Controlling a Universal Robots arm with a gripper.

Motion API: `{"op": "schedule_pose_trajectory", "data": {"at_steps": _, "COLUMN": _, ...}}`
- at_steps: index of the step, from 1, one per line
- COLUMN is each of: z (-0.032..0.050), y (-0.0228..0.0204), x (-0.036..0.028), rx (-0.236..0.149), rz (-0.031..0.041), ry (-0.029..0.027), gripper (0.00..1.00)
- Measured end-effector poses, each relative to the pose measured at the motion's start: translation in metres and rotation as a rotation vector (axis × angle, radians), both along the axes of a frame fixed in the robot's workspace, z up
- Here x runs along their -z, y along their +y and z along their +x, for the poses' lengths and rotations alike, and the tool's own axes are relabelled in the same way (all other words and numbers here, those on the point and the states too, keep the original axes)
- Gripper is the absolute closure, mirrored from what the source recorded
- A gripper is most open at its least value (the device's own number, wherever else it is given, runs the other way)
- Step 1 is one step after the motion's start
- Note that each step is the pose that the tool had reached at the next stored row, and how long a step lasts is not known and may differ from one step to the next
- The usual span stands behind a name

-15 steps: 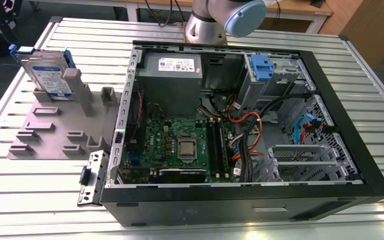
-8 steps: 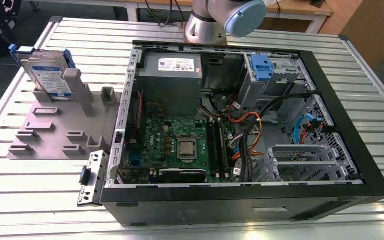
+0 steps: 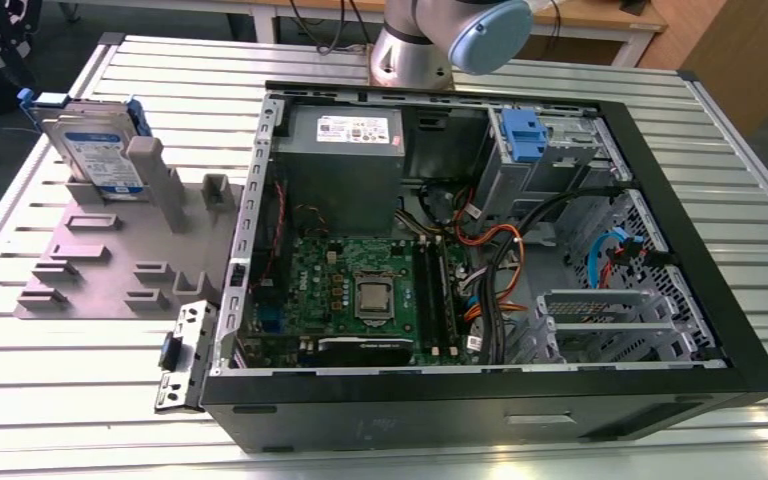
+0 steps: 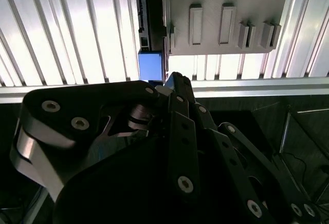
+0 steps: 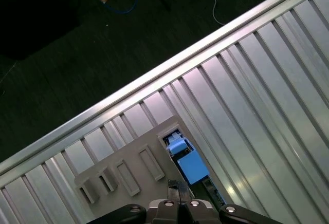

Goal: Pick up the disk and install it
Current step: 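Pick up the disk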

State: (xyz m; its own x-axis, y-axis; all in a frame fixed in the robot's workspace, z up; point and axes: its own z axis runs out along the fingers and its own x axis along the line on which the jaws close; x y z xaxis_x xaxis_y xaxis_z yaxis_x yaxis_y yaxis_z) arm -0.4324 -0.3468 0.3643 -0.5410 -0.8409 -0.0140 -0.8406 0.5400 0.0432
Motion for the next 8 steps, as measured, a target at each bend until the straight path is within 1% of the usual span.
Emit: {"op": "schedule_pose_trajectory", "data": {"at_steps": 8, "z": 0.0000, "y": 0.0000, "x": 0.0000, "rx": -0.009, "rz": 0.0000, "ry": 0.0000, "gripper": 0.89}}
